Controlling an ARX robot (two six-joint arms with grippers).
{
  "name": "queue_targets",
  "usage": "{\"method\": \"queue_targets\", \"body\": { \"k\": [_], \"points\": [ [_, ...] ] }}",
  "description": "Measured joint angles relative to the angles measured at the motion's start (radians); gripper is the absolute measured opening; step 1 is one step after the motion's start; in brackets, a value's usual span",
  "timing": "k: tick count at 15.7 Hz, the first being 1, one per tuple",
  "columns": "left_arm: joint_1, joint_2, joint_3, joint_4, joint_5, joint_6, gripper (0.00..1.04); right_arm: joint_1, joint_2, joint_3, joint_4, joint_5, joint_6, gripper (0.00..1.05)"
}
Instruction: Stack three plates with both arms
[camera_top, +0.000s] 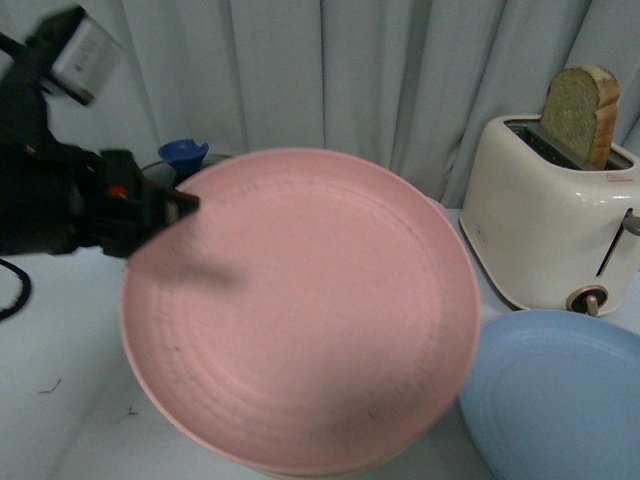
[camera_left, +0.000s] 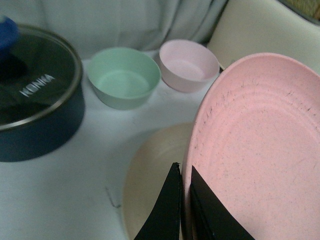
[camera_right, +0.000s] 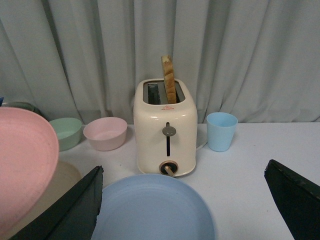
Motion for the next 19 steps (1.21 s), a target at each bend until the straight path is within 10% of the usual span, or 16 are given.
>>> {"method": "queue_targets", "body": {
  "k": [19],
  "points": [
    [-0.057,0.429,0.142,0.104,-0.182,-0.124,0.06,0.000,0.000,0.000,0.000,0.000,0.000,0.98]
  ]
}}
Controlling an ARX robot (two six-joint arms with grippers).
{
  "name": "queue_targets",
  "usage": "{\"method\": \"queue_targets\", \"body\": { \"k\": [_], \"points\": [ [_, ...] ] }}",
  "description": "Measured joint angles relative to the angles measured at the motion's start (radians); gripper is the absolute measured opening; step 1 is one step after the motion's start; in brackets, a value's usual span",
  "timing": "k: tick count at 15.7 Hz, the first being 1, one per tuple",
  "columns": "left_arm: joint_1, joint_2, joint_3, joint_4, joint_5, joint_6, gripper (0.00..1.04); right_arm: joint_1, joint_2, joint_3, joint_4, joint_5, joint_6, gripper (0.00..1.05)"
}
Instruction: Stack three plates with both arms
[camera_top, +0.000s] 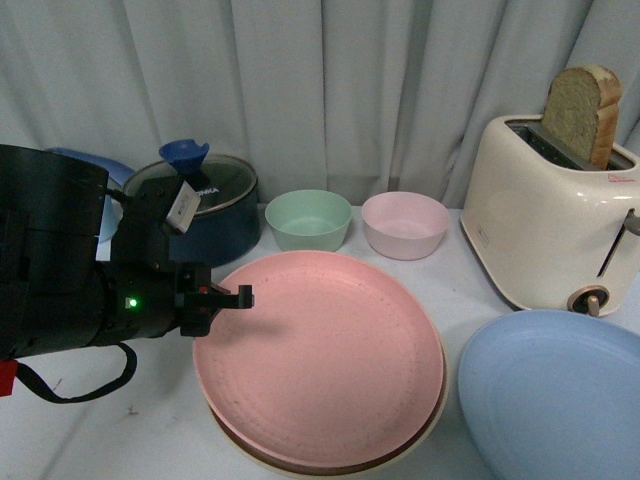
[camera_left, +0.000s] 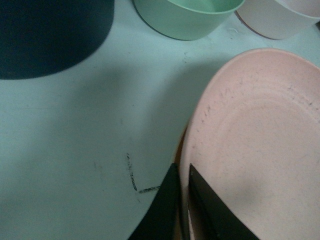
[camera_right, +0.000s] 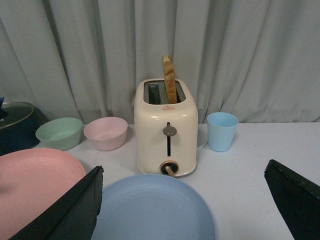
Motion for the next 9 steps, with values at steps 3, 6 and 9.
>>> {"method": "queue_targets", "body": {
  "k": [3,6,9],
  "points": [
    [0.000,-0.008,0.002,-0.028,0.029,-0.011,0.41,0.000,0.000,0.000,0.000,0.000,0.000,0.98],
    [0.024,-0.129,-0.053,0.012,0.059,-0.018,0.77,0.000,0.000,0.000,0.000,0.000,0.000,0.98],
    [0.064,-0.375,-0.139,0.002,0.048,-0.013,0.97,0.000,0.000,0.000,0.000,0.000,0.000,0.98]
  ]
}}
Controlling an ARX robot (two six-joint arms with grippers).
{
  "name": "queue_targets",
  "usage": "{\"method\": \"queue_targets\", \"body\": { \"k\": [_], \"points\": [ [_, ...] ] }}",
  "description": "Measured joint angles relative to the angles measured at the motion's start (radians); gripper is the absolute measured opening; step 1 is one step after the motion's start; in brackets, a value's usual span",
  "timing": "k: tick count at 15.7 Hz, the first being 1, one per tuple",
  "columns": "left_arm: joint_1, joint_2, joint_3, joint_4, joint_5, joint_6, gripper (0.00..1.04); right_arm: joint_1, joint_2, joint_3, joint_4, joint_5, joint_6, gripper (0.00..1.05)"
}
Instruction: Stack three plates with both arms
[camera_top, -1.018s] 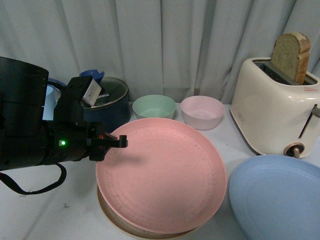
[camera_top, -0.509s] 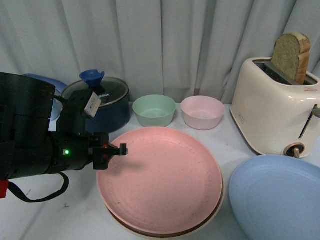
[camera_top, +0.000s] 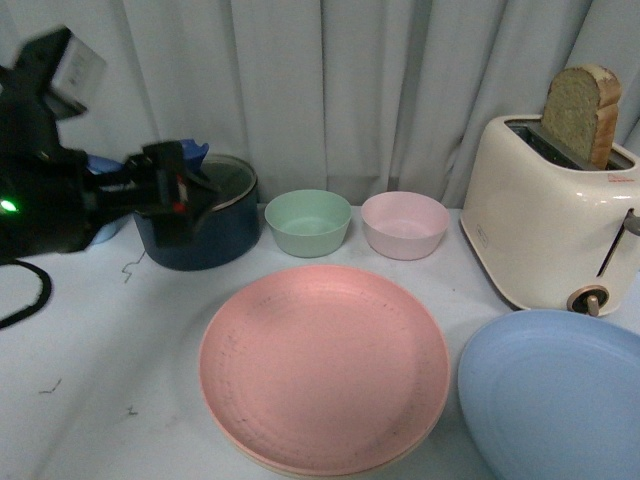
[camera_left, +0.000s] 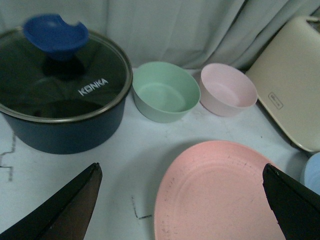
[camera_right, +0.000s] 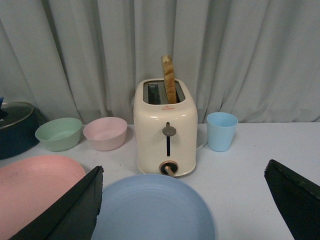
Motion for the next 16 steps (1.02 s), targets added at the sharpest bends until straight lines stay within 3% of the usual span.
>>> {"method": "queue_targets", "body": {
  "k": [1,3,4,9,10,11,16],
  "points": [
    [0.019,-0.098,-0.023,-0.028,-0.023,0.010,0.98,0.000,0.000,0.000,0.000,0.000,0.000,0.98],
    [0.011,-0.182,-0.181,0.351,-0.315,0.098,0.76,0.000,0.000,0.000,0.000,0.000,0.000,0.98],
    [0.023,-0.220,-0.264,0.416,-0.359,0.117,0.63,0.000,0.000,0.000,0.000,0.000,0.000,0.98],
    [0.065,-0.452,-0.481,0.410,-0.328,0.134,0.01,0.000,0.000,0.000,0.000,0.000,0.000,0.98],
    [0.116,-0.462,-0.528,0.446,-0.272,0.137,0.02,0.000,0.000,0.000,0.000,0.000,0.000,0.98],
    [0.138,-0.495,-0.565,0.409,-0.276,0.137,0.02,0.000,0.000,0.000,0.000,0.000,0.000,0.98],
    [0.131,-0.871,-0.653,0.154,-0.265,0.137,0.02,0.000,0.000,0.000,0.000,0.000,0.000,0.98]
  ]
}}
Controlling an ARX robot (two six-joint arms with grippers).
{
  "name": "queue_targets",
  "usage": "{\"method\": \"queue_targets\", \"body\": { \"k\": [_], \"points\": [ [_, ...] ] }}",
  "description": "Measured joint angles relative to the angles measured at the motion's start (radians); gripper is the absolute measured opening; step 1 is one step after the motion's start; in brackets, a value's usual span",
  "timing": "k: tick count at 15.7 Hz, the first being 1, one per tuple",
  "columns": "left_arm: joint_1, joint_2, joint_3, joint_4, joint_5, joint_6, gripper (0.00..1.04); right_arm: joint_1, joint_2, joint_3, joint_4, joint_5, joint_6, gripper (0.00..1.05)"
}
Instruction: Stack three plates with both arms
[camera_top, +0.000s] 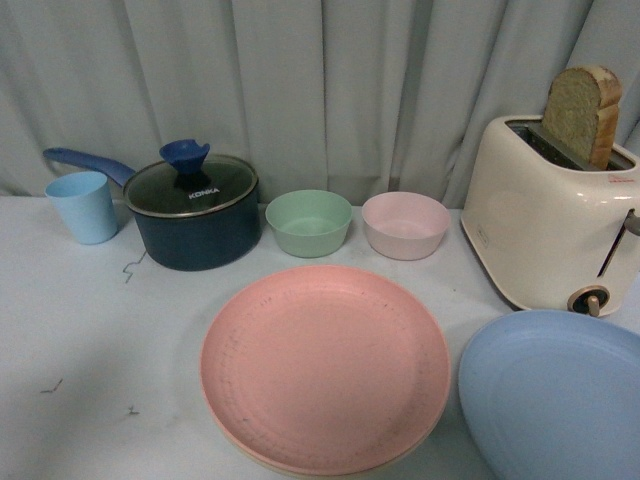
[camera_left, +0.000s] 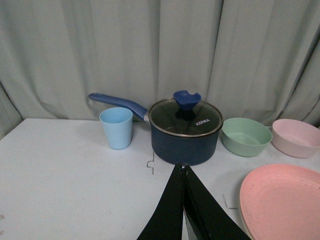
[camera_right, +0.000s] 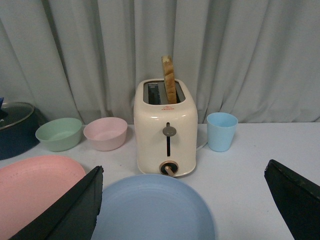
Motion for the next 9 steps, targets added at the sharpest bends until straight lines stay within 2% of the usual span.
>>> {"method": "queue_targets", "body": {
  "k": [9],
  "points": [
    [0.000,-0.337,-0.019,-0.301,0.000,0.000,0.02,0.000,0.000,0.000,0.000,0.000,0.000,0.98]
  ]
}}
